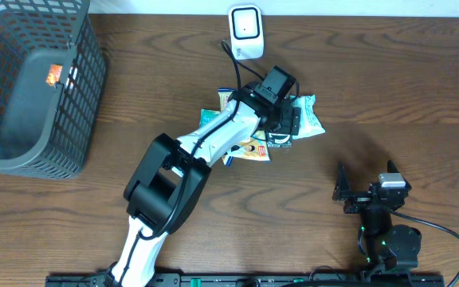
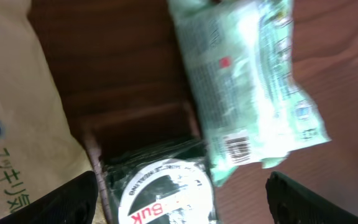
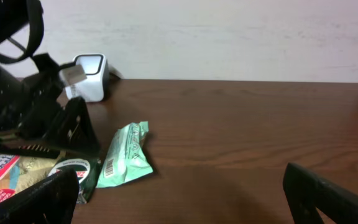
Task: Scan the item barcode
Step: 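Present the dark green box to the scanner with the left gripper, then release the dark green box on the table and retract toward the basket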
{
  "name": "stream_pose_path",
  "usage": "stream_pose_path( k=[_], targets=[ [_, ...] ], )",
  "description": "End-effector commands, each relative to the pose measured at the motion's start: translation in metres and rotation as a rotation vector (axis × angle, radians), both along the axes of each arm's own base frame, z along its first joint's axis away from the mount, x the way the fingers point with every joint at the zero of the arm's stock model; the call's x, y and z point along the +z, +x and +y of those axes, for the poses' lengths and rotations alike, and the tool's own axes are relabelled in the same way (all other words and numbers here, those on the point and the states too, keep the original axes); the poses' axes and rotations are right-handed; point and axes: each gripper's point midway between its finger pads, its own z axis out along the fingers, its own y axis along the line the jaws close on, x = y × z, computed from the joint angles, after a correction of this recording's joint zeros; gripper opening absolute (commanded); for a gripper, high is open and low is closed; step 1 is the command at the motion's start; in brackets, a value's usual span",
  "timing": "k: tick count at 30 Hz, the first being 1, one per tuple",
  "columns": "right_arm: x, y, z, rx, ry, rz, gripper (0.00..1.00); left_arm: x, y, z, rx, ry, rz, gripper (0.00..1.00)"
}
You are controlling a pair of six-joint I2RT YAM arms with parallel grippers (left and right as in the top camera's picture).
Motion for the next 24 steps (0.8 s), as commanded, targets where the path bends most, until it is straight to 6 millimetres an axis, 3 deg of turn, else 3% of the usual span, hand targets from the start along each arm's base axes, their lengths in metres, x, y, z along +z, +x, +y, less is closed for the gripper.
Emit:
stream_pose_path(
  k=[1, 6, 7, 8, 9, 11, 13, 14, 15, 16, 24],
  targets=[
    [-0.001, 0.000, 0.000, -0.001, -0.008, 0.000, 0.99, 0.095, 0.023, -0.004, 0.015, -0.130, -0.154, 0.85],
    [-0.001, 0.000, 0.000, -0.001, -0.008, 0.000, 0.99, 0.201, 0.036, 0.033, 0.060, -0.229, -0.345, 0.85],
    [-0.001, 0.000, 0.000, -0.001, -0.008, 0.000, 0.99, 0.224, 0.038, 0.047, 0.069, -0.241, -0.397, 0.85],
    [-0.001, 0.000, 0.000, -0.001, -0.008, 0.000, 0.99, 0.262, 0.043, 0.078, 0.105, -0.241, -0.494, 0.85],
    [-0.001, 0.000, 0.000, -0.001, -0.008, 0.000, 0.99, 0.280, 0.046, 0.099, 0.135, -0.226, -0.548, 0.85],
    [-0.001, 0.000, 0.000, -0.001, -0.008, 0.000, 0.99, 0.306, 0.052, 0.140, 0.205, -0.169, -0.640, 0.85],
    [-0.001, 0.000, 0.000, -0.001, -0.008, 0.000, 0.99, 0.330, 0.058, 0.194, 0.324, -0.097, -0.718, 0.85],
    [-0.001, 0.000, 0.000, -0.001, -0.008, 0.000, 0.99, 0.340, 0.059, 0.224, 0.394, -0.069, -0.746, 0.85],
    [-0.001, 0.000, 0.000, -0.001, -0.008, 0.000, 0.99, 0.356, 0.060, 0.271, 0.492, -0.040, -0.785, 0.85],
    [-0.001, 0.000, 0.000, -0.001, -0.008, 0.000, 0.99, 0.364, 0.060, 0.297, 0.544, -0.030, -0.805, 0.85],
    [-0.001, 0.000, 0.000, -0.001, -0.008, 0.000, 0.99, 0.408, 0.051, 0.441, 0.853, -0.040, -0.923, 0.85]
  ],
)
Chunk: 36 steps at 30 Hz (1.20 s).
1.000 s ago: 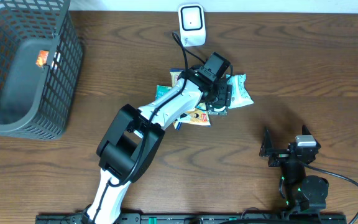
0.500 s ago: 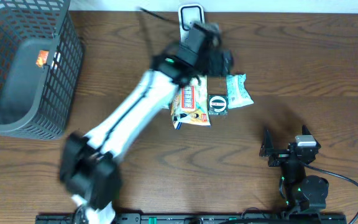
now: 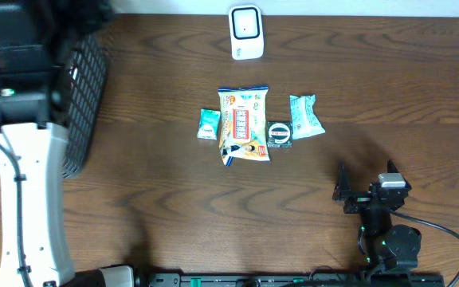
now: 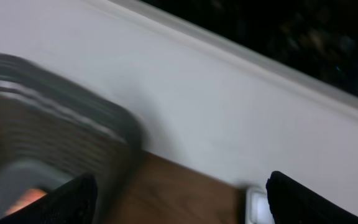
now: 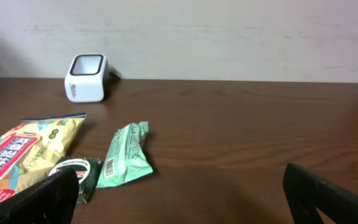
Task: Scan the item barcode
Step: 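Release the dark green box on the table and retract toward the basket, then reach into the basket and grasp the small orange box with the left gripper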
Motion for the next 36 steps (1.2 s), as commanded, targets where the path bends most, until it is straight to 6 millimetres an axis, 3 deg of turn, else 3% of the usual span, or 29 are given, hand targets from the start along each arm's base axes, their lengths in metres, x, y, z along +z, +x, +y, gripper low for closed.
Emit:
stream_pose_path(
  k=[1, 3, 5, 6, 12, 14, 21, 29, 36],
  targets=[
    [-0.001, 0.000, 0.000, -0.001, -0.008, 0.000, 0.99, 0.028, -0.011, 0.055, 0.134, -0.030, -0.083, 0.85],
    [-0.001, 0.000, 0.000, -0.001, -0.008, 0.000, 0.99, 0.019, -0.016, 0.096, 0.261, -0.062, -0.068, 0.84],
    [-0.001, 0.000, 0.000, -0.001, -0.008, 0.000, 0.99, 0.003, -0.016, 0.125, 0.335, -0.104, -0.041, 0.85],
    [-0.001, 0.000, 0.000, -0.001, -0.008, 0.000, 0.99, -0.016, -0.013, 0.148, 0.392, -0.149, -0.007, 0.85],
    [-0.001, 0.000, 0.000, -0.001, -0.008, 0.000, 0.99, -0.101, 0.003, 0.195, 0.491, -0.285, 0.160, 0.85],
    [-0.001, 0.000, 0.000, -0.001, -0.008, 0.000, 0.99, -0.130, 0.016, 0.195, 0.462, -0.321, 0.215, 0.99],
    [-0.001, 0.000, 0.000, -0.001, -0.008, 0.000, 0.99, -0.224, 0.047, 0.185, 0.385, -0.415, 0.388, 0.99],
    [-0.001, 0.000, 0.000, -0.001, -0.008, 0.000, 0.99, -0.305, 0.053, 0.185, 0.476, -0.595, 0.514, 0.98],
    [-0.001, 0.000, 0.000, -0.001, -0.008, 0.001, 0.99, -0.367, 0.063, 0.167, 0.446, -0.622, 0.619, 0.94]
  ],
)
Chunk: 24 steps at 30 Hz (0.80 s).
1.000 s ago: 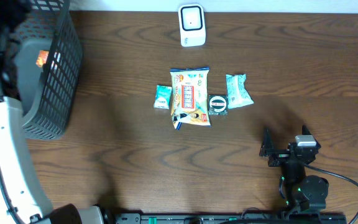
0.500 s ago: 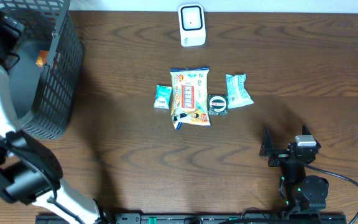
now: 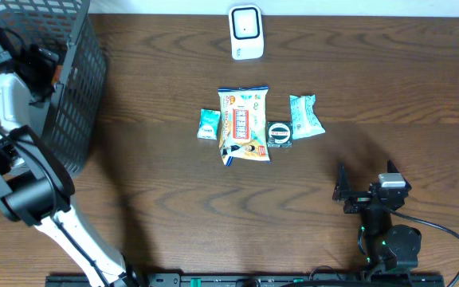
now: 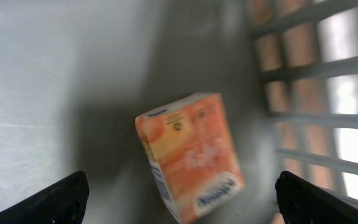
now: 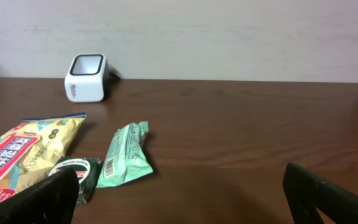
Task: Scan the item barcode
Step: 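Reach into the basket and grasp the small orange box with the left gripper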
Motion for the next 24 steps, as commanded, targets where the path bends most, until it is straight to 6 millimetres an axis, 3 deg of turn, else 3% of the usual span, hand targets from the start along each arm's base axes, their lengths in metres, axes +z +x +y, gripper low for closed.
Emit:
stream_pose_path(
  k=[1, 8, 14, 19, 20, 24],
  targets=[
    [-0.001, 0.000, 0.000, -0.001, -0.008, 0.001, 0.99, -0.024, 0.008, -0.015, -0.021, -0.035, 0.022, 0.94],
    [-0.001, 0.000, 0.000, -0.001, -0.008, 0.001, 0.99, -0.052, 0.022, -0.027, -0.066, -0.024, 0.025, 0.92],
    [-0.001, 0.000, 0.000, -0.001, -0.008, 0.001, 0.99, -0.068, 0.012, -0.019, -0.038, 0.021, 0.093, 0.61],
    [-0.001, 0.000, 0.000, -0.001, -0.008, 0.001, 0.99, -0.073, 0.001, -0.011, -0.067, 0.083, 0.152, 0.13],
    [-0.001, 0.000, 0.000, -0.001, -0.008, 0.001, 0.99, -0.072, -0.001, -0.011, -0.066, 0.081, 0.156, 0.08],
    [-0.001, 0.000, 0.000, -0.001, -0.008, 0.001, 0.99, -0.053, -0.013, -0.004, -0.047, 0.075, 0.165, 0.08]
  ],
)
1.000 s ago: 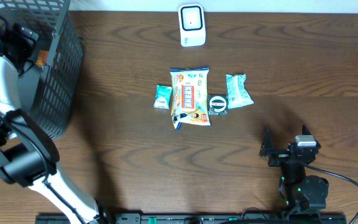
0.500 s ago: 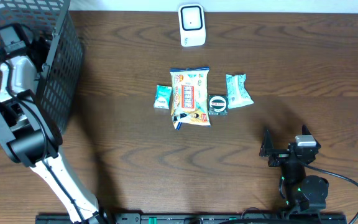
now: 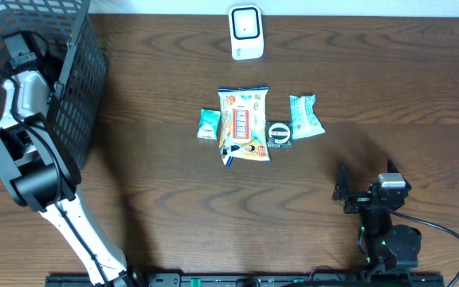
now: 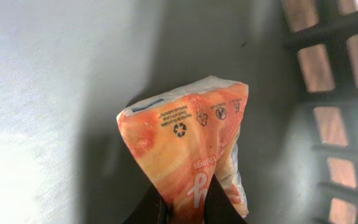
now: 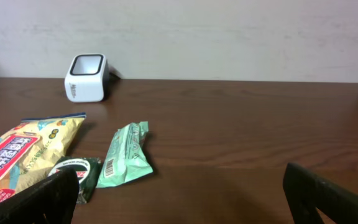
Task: Scan the item barcode
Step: 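Reach into the basket and grasp the small orange box with the left gripper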
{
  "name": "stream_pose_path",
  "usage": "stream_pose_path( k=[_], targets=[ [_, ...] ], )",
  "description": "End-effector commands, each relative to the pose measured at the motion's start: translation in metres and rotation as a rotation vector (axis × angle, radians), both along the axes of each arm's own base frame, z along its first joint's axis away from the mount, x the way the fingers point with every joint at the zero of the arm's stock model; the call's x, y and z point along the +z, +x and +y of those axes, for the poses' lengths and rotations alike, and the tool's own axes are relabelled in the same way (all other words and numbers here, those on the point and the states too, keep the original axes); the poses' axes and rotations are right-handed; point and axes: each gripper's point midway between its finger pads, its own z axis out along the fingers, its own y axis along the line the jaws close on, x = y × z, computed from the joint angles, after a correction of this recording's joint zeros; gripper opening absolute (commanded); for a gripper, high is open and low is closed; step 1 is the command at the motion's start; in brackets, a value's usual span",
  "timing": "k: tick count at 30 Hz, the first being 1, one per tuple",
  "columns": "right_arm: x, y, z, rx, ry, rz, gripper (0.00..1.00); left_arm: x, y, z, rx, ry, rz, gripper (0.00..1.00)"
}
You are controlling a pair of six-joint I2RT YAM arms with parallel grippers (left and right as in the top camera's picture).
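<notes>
Inside the grey basket [image 3: 86, 96] my left gripper [image 4: 185, 202] is shut on an orange packet [image 4: 188, 137], which is pinched and creased between the fingers. In the overhead view the left gripper [image 3: 20, 46] sits deep in the basket, and the packet is hidden there. The white barcode scanner [image 3: 245, 32] stands at the table's far edge, also in the right wrist view as the scanner [image 5: 87, 78]. My right gripper [image 3: 365, 195] rests open near the front right, holding nothing.
In the table's middle lie a yellow snack bag [image 3: 244, 123], a small teal packet [image 3: 207, 124], a round tin [image 3: 279, 133] and a green packet [image 3: 305, 115]. The basket's mesh walls [image 4: 328, 93] stand close around the left gripper.
My left gripper was open just above the orange packet on the basket floor. Now it is lower and shut on the packet, which has crumpled. The right arm has not moved.
My left gripper was open over the round tin and green packet in the table's middle. Then it was raised by the basket at the left. Then it was open inside the basket over the orange packet, and now it grips that packet.
</notes>
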Motion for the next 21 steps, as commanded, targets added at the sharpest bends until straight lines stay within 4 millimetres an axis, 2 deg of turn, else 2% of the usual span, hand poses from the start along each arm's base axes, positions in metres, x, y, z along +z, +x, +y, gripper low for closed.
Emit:
stream_pose_path(
  k=[1, 3, 5, 9, 10, 13, 15, 18, 21],
  targets=[
    [-0.001, 0.000, 0.000, -0.001, -0.008, 0.001, 0.99, -0.004, -0.027, 0.015, 0.029, 0.024, 0.085, 0.07],
    [-0.001, 0.000, 0.000, -0.001, -0.008, 0.001, 0.99, 0.021, -0.031, 0.019, 0.041, 0.035, 0.060, 0.07],
    [-0.001, 0.000, 0.000, -0.001, -0.008, 0.001, 0.99, 0.057, -0.037, 0.024, 0.062, 0.052, 0.016, 0.08],
    [-0.001, 0.000, 0.000, -0.001, -0.008, 0.001, 0.99, 0.143, -0.052, 0.027, 0.104, 0.098, -0.113, 0.07],
    [-0.001, 0.000, 0.000, -0.001, -0.008, 0.001, 0.99, 0.193, -0.062, 0.023, 0.109, 0.140, -0.202, 0.07],
    [-0.001, 0.000, 0.000, -0.001, -0.008, 0.001, 0.99, 0.265, -0.083, 0.011, 0.110, 0.202, -0.334, 0.08],
    [-0.001, 0.000, 0.000, -0.001, -0.008, 0.001, 0.99, 0.307, -0.104, -0.003, 0.100, 0.225, -0.410, 0.07],
    [-0.001, 0.000, 0.000, -0.001, -0.008, 0.001, 0.99, 0.360, -0.134, -0.031, 0.056, 0.238, -0.525, 0.08],
    [-0.001, 0.000, 0.000, -0.001, -0.008, 0.001, 0.99, 0.404, -0.162, -0.074, -0.047, 0.215, -0.646, 0.07]
  ],
)
